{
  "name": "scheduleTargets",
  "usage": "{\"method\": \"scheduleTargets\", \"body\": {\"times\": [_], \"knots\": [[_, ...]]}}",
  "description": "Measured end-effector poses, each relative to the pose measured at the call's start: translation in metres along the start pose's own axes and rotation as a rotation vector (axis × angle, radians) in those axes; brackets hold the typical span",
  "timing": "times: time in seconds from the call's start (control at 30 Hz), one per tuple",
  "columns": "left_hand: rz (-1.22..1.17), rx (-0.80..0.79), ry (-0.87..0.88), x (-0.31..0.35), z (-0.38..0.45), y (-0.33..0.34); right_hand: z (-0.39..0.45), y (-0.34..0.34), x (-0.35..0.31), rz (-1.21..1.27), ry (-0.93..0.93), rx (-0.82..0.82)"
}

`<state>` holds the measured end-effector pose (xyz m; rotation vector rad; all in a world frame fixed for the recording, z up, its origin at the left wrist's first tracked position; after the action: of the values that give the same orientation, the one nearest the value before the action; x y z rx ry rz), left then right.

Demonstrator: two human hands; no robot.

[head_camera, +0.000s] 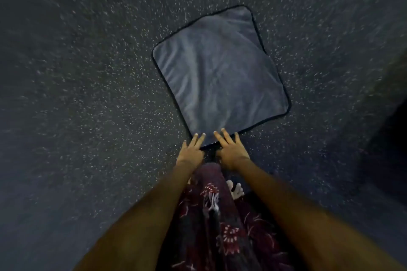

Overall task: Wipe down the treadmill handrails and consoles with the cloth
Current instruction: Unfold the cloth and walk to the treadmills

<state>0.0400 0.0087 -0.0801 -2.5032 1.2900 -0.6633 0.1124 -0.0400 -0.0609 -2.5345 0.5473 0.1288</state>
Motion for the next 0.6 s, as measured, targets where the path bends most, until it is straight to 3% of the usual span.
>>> {"method": "scheduleTargets", "body": {"times": [0.17,0.27,0.37,0.5,0.6], "knots": [[-0.046,-0.04,0.007,-0.01,0.017,0.021,0.029,0.02,0.013,-0.244,0.044,-0.054],[-0.247,0.055,-0.047,-0.01,0.012,0.008,0.027,0.005,0.013,-0.155,0.05,-0.001],[-0.429,0.289,-0.017,-0.009,-0.004,-0.037,0.014,-0.04,0.014,0.094,0.074,0.213],[-0.431,0.562,0.021,-0.005,-0.058,-0.113,-0.045,-0.122,0.02,0.439,0.086,0.643],[-0.386,0.66,0.086,0.01,-0.115,-0.174,-0.103,-0.18,0.024,0.582,0.17,0.711]]}}
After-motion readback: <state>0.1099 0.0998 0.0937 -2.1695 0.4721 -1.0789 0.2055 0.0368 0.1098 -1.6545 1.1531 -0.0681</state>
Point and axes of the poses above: each hand's wrist, its own z-axis towards the middle knuckle, its own y-axis out of the palm, x = y × z, the point moved 9 cm from there along z, towards the middle knuckle, and after that the axes turned 6 degrees about y, right-handed, at the moved point
